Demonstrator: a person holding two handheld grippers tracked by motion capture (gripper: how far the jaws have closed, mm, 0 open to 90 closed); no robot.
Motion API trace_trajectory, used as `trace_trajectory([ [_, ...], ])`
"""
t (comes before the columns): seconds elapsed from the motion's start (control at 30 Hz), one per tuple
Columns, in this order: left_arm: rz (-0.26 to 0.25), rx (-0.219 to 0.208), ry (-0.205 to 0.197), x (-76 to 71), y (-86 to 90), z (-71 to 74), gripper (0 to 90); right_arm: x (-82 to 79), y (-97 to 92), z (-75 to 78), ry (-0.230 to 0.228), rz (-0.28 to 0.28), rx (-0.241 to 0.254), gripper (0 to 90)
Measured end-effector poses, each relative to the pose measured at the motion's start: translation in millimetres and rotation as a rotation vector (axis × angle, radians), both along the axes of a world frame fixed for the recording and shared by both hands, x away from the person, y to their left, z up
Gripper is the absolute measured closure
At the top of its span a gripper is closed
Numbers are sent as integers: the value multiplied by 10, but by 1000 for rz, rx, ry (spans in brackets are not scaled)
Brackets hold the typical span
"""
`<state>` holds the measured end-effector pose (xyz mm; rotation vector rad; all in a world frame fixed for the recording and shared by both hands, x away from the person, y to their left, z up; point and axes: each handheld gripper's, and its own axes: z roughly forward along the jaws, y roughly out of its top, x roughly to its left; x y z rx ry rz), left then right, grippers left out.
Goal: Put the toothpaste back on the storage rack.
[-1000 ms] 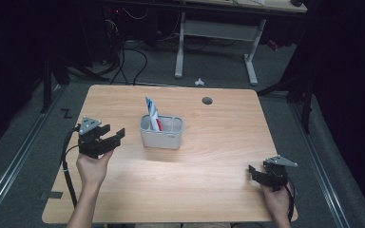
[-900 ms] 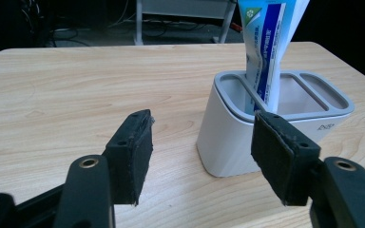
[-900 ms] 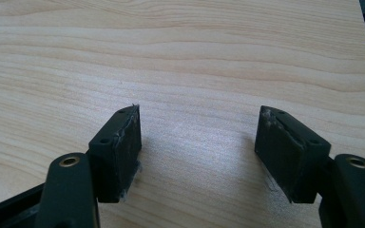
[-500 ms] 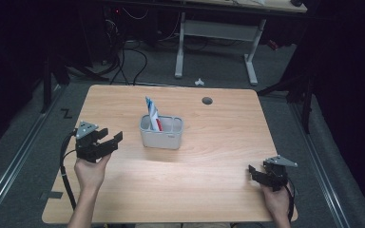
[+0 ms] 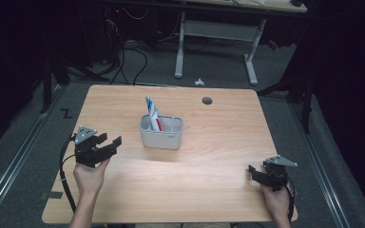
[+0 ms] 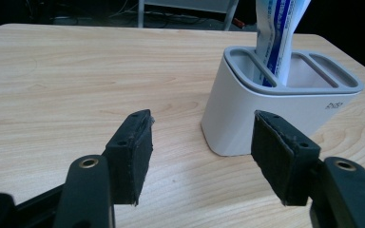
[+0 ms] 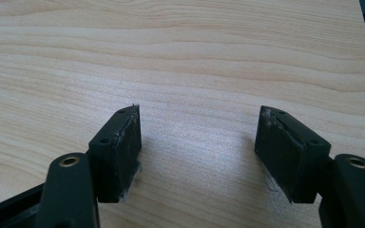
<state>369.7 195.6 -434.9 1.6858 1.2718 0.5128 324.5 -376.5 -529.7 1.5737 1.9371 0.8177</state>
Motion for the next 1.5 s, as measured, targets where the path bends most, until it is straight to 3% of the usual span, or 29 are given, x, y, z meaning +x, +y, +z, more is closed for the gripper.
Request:
trace_trajectory([
  [0.83,18,-42,52,-105,95,-279,399,0,1,0,1,0,0,326],
  [1.37,13,-43,85,-118,34,-465,394,-1,0,0,0,0,0,326],
  [1.5,12,-25,94,-114,3,-512,393,-1,0,1,1,-1,0,326],
])
